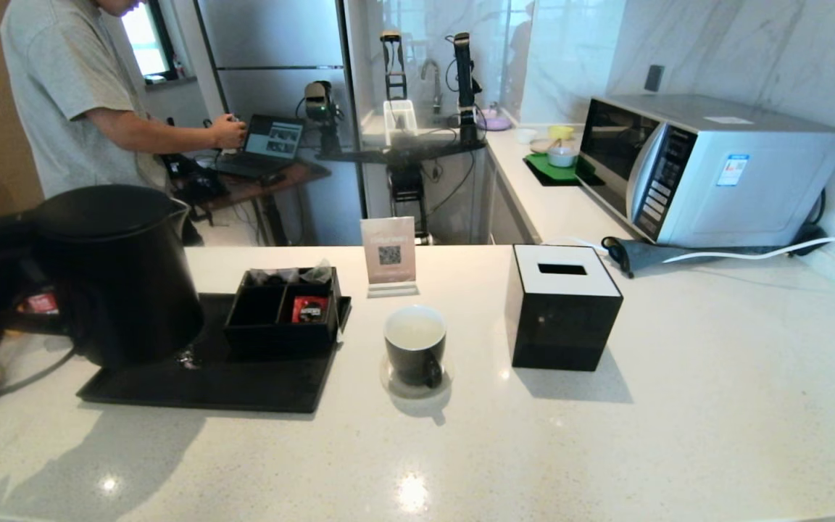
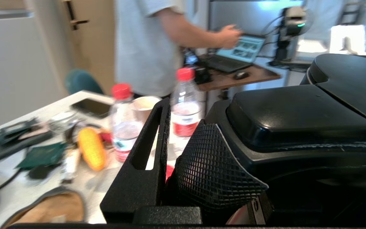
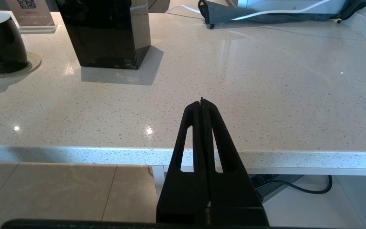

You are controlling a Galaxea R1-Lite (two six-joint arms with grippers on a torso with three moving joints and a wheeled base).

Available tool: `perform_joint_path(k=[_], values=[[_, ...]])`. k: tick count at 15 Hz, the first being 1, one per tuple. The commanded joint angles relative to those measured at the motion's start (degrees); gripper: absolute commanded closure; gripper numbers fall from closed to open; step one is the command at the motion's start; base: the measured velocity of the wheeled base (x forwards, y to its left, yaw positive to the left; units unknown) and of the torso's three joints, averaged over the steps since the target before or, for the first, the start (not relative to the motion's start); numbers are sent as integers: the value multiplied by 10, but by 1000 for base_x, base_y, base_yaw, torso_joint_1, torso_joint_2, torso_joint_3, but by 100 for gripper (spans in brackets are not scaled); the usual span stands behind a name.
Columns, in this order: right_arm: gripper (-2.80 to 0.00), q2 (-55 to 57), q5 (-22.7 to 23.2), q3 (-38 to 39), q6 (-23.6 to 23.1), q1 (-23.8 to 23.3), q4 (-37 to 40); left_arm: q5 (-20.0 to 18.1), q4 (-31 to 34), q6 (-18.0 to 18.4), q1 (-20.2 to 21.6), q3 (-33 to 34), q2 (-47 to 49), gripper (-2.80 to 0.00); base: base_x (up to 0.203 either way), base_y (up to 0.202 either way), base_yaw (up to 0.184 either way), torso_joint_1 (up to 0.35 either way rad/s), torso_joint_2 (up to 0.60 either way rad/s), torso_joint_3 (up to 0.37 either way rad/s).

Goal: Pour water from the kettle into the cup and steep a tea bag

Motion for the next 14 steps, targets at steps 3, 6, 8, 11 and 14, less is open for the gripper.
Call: perform_joint_path(k=[3,6,8,11,14], values=[[0,0,0,0,0,0,0,1,55,1,-68,-2,-56,0,0,0,0,0,0,0],[0,0,0,0,0,0,0,1,89,2,-112,-1,-79,0,0,0,0,0,0,0],[0,0,0,0,0,0,0,1,132,9,-137,-4,-98,0,0,0,0,0,0,0],[0,0,0,0,0,0,0,1,154,23,-174,-9,-106,0,0,0,0,0,0,0],[0,0,0,0,0,0,0,2,155,37,-212,-12,-105,0,0,0,0,0,0,0]])
